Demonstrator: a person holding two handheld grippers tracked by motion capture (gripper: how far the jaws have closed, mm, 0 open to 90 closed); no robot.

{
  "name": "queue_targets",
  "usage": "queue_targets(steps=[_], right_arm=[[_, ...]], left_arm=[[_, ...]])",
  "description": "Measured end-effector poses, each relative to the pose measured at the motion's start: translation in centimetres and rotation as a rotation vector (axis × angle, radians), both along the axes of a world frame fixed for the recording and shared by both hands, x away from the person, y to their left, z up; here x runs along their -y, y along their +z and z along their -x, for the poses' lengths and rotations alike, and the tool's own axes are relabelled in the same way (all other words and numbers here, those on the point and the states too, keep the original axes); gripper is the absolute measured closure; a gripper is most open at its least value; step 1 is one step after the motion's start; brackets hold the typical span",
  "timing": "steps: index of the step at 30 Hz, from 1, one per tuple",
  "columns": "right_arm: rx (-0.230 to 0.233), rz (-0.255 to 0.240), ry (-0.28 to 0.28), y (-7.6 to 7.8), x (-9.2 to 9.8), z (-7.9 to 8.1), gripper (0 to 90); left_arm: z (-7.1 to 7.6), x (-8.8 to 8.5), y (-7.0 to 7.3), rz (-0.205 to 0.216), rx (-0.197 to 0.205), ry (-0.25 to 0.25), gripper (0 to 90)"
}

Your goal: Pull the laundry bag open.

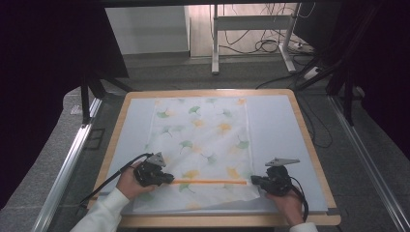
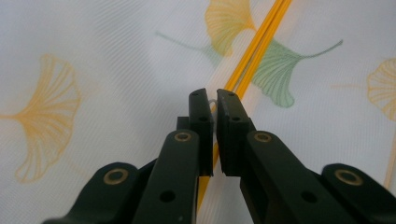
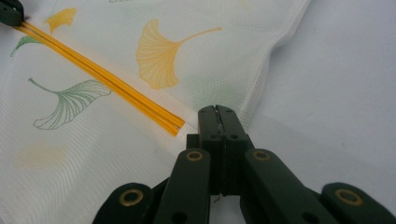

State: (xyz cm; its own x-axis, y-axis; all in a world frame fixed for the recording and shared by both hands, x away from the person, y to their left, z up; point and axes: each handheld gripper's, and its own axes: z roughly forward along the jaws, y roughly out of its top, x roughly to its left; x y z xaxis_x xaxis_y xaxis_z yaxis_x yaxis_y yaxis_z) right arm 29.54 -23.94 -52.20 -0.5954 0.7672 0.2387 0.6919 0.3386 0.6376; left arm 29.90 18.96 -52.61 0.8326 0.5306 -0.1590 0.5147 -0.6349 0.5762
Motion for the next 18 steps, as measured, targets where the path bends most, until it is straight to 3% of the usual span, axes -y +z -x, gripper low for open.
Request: queue_targets(steps=[18], right_arm=[[0.000, -0.002, 0.001, 0.0, 0.0, 0.0, 89.8]], left_arm=[[0.3, -1.9, 0.0, -0.011, -0.002, 0.024, 86.4]])
